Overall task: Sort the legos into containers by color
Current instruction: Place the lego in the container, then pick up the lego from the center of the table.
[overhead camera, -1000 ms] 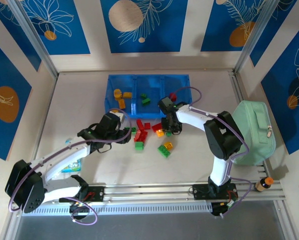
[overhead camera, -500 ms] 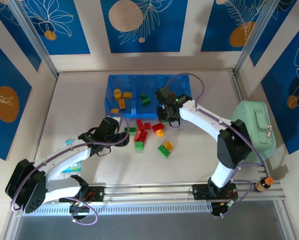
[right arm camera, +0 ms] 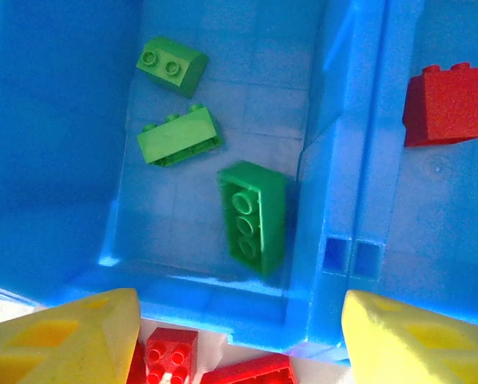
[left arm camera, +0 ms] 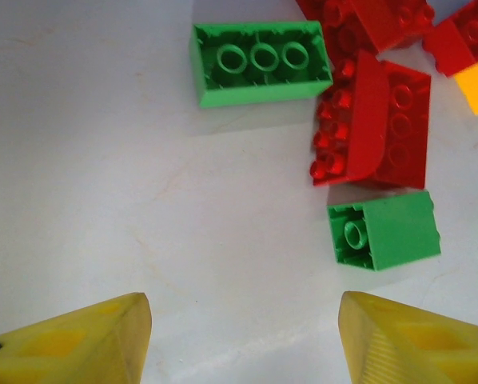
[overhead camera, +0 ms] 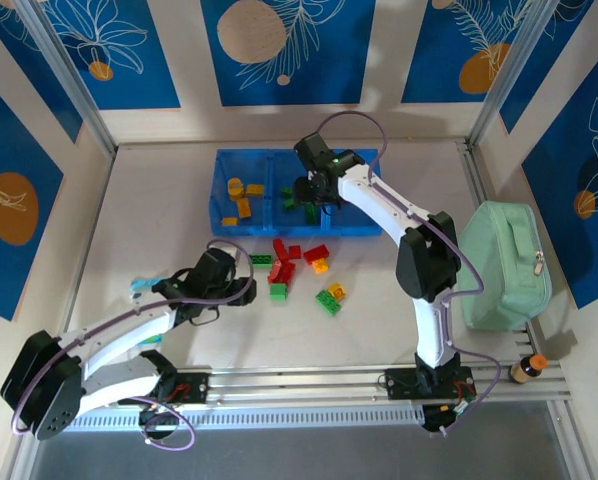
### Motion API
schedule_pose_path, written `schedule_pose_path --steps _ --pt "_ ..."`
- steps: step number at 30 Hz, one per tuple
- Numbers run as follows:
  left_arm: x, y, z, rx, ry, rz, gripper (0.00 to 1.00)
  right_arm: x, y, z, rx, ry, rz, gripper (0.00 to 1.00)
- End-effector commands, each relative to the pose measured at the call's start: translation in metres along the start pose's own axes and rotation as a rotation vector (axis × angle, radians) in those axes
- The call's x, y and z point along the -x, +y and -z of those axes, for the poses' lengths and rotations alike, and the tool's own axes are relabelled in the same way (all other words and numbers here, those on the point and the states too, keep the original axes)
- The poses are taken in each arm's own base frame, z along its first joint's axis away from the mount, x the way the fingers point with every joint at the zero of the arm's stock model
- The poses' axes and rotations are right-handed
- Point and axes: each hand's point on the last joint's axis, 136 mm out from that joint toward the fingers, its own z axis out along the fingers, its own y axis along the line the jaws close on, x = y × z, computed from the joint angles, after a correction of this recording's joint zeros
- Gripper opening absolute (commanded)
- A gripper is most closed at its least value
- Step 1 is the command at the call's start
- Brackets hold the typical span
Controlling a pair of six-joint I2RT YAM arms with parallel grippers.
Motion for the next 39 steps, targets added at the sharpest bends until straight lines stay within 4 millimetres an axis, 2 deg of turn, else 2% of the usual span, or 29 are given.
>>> schedule_pose_path --steps 1,5,13,21,28,34,37,39 --pt "0.004 -0.007 0.006 0.009 -0.01 -0.007 0.64 -0.001 0.009 0.025 0.034 -0.002 0.031 0.69" --pt "0.01 -0.024 0.006 -0.021 -0.013 -0.03 0.64 -0.013 0.007 0.038 0.051 -0.02 0.021 0.69" --pt "0.014 -0.061 -0.01 -0.025 0.04 -0.106 0.64 -0.04 -0.023 0.058 0.051 -0.044 -0.049 0.68" --pt "-0.002 -0.069 -0.04 0.043 0.128 -0.111 0.63 -0.065 -0.046 0.058 0.06 -0.036 -0.115 0.68" --pt "-0.009 -0.071 -0.061 0.11 0.171 -0.111 0.63 -0.084 -0.05 0.053 0.086 -0.017 -0.149 0.67" --pt "-0.016 -0.072 -0.077 0.14 0.215 -0.118 0.64 -0.092 -0.057 0.053 0.096 -0.016 -0.175 0.67" --pt "-0.021 -0.071 -0.081 0.16 0.235 -0.127 0.58 -0.093 -0.062 0.056 0.097 -0.025 -0.187 0.67" --pt "-0.019 -0.074 -0.076 0.18 0.223 -0.159 0.5 -0.094 -0.066 0.058 0.1 -0.03 -0.197 0.66"
